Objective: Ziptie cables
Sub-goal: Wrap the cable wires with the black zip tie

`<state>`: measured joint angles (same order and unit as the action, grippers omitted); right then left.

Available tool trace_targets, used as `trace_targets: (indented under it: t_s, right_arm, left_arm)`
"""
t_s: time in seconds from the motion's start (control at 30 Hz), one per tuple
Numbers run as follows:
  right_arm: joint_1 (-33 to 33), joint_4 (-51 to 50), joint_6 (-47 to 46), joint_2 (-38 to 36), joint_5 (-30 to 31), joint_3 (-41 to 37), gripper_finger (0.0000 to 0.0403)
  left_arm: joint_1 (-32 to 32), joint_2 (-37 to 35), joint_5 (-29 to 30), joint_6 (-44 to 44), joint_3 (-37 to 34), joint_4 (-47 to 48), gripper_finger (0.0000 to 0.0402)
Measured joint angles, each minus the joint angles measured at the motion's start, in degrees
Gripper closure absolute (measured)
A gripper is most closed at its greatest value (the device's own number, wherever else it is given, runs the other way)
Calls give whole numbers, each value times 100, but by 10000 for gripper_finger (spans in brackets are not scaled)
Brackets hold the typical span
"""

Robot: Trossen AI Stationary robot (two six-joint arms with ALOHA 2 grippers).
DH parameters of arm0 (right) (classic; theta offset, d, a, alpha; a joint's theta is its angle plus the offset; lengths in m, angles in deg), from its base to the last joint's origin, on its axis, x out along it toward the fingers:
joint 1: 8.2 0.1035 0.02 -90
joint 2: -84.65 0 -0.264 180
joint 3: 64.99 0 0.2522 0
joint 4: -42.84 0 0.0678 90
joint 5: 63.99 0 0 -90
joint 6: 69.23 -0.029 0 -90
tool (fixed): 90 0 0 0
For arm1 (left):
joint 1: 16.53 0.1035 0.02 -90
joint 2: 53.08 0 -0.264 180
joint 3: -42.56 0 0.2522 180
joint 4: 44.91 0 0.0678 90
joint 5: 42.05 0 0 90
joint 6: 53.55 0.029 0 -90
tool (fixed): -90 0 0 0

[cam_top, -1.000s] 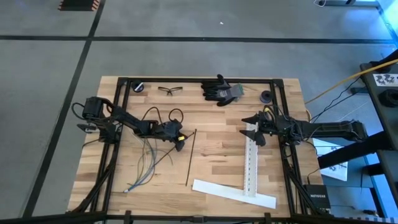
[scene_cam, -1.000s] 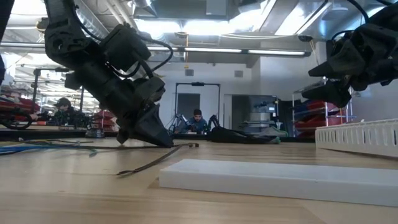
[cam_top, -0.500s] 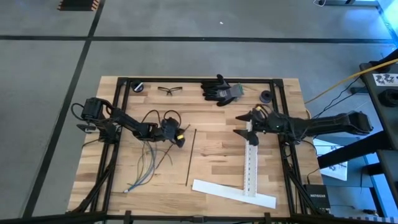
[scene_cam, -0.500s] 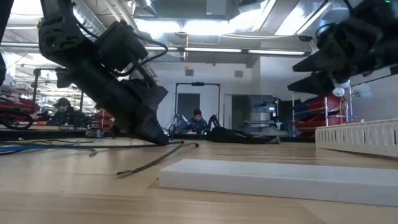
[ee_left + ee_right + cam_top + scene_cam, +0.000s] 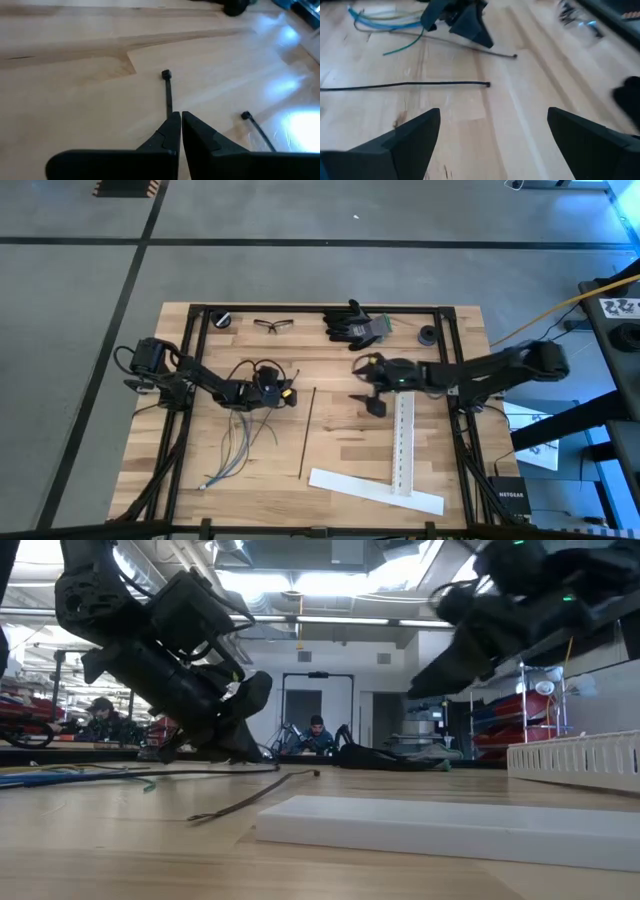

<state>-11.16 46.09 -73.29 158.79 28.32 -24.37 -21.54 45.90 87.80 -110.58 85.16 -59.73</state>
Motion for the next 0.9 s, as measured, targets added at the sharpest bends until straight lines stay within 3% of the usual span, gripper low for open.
trace_targets:
  t_s: [0.1, 0.2, 0.33, 0.4, 0.63, 0.9]
  right_arm:
    - [84, 1, 112, 582, -183, 378, 47]
    - [238, -74, 300, 942, -186, 700, 47]
    - [379, -393, 417, 1022, -43, 964, 47]
    - [422, -668, 438, 940, 92, 1026, 47]
    - [409, -1256, 444, 729, 429, 1091, 47]
    - [407, -1420, 592, 687, 765, 1091, 47]
  left_arm:
    - [41, -4, -412, 722, 2, 73, 398]
    - [264, -31, -1184, 1182, 4, 72, 377]
    - [554, -198, -2266, 1752, 11, 95, 328]
    - [631, -320, -2504, 2072, 11, 178, 304]
    - [862, -611, -2023, 3092, 268, 1361, 277]
    - [1267, -484, -2016, 3674, 674, 1266, 276]
